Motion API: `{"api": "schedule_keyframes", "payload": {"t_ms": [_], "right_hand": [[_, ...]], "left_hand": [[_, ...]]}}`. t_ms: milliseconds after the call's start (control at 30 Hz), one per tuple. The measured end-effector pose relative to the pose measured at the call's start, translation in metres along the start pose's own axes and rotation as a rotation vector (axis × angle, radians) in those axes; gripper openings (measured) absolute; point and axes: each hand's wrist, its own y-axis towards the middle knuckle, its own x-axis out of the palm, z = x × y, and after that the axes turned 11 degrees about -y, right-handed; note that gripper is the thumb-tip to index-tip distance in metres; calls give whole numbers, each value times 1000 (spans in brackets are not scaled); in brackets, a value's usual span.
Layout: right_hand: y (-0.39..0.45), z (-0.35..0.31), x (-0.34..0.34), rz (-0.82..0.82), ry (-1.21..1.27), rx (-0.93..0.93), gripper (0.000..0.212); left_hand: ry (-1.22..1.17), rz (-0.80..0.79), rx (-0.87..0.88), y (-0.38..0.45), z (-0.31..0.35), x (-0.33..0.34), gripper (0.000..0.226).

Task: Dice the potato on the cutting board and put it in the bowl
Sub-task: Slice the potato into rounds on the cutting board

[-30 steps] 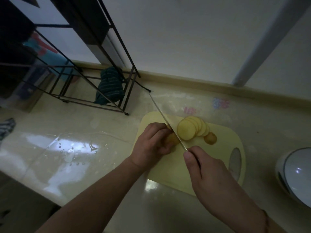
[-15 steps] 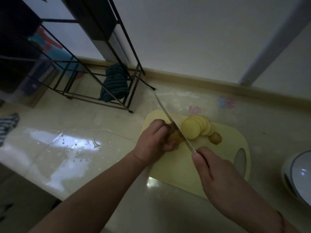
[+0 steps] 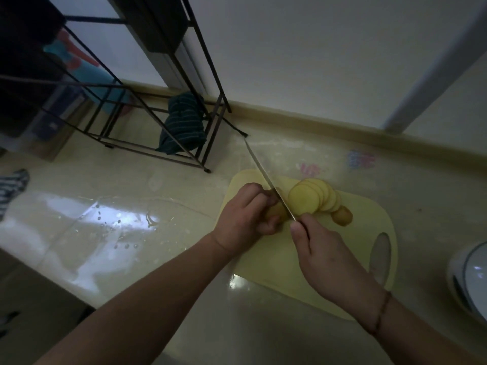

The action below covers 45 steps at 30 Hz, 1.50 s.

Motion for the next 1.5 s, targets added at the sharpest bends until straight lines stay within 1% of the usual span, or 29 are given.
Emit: {"api": "schedule_keyframes", "payload": {"t_ms": [167, 300, 367, 467, 500, 567, 633, 800, 867, 1033, 1133, 1267, 1333, 1400, 1500], "right_hand": [[5, 5, 9, 28, -22, -12, 23], [3, 8, 2, 15, 63, 15, 25], [3, 11, -6, -36, 196, 94, 31], [1, 17, -19, -200, 557, 329, 35], [0, 19, -23, -247, 639, 373, 36], [-3, 20, -29, -298, 706, 386, 36], [-6, 18, -32, -277, 639, 332, 36], [-24, -1, -41, -52, 270, 71, 41], [-32, -11, -44, 3, 161, 24, 38], [-42, -26, -41, 13, 93, -9, 34], [-44, -30, -38, 23, 70, -2, 43], [-48, -36, -40, 33, -131, 10, 50], [-48, -36, -40, 17, -135, 20, 52], [-49, -35, -39, 11, -102, 27, 51], [-51, -35, -37, 21, -152, 29, 44]], "left_hand": [[4, 13, 7, 0, 0, 1, 30], [9, 16, -6, 2, 1, 1, 31], [24, 4, -1, 2, 0, -1, 30], [63, -14, -13, -1, -2, -2, 32], [81, -14, -21, -2, -2, -2, 33], [104, -13, -33, -4, 1, -3, 34], [120, -11, -38, -7, 6, -4, 35], [135, 6, -91, -14, 18, -5, 38], [112, 26, -110, -15, 21, -4, 37], [100, 22, -173, -19, 17, -3, 33], [108, 22, -198, -21, 15, -1, 34], [101, 26, -185, -19, 15, 0, 34], [100, 29, -184, -19, 15, 1, 34], [102, 40, -173, -18, 15, 1, 33], [101, 51, -142, -16, 16, 1, 32]]}}
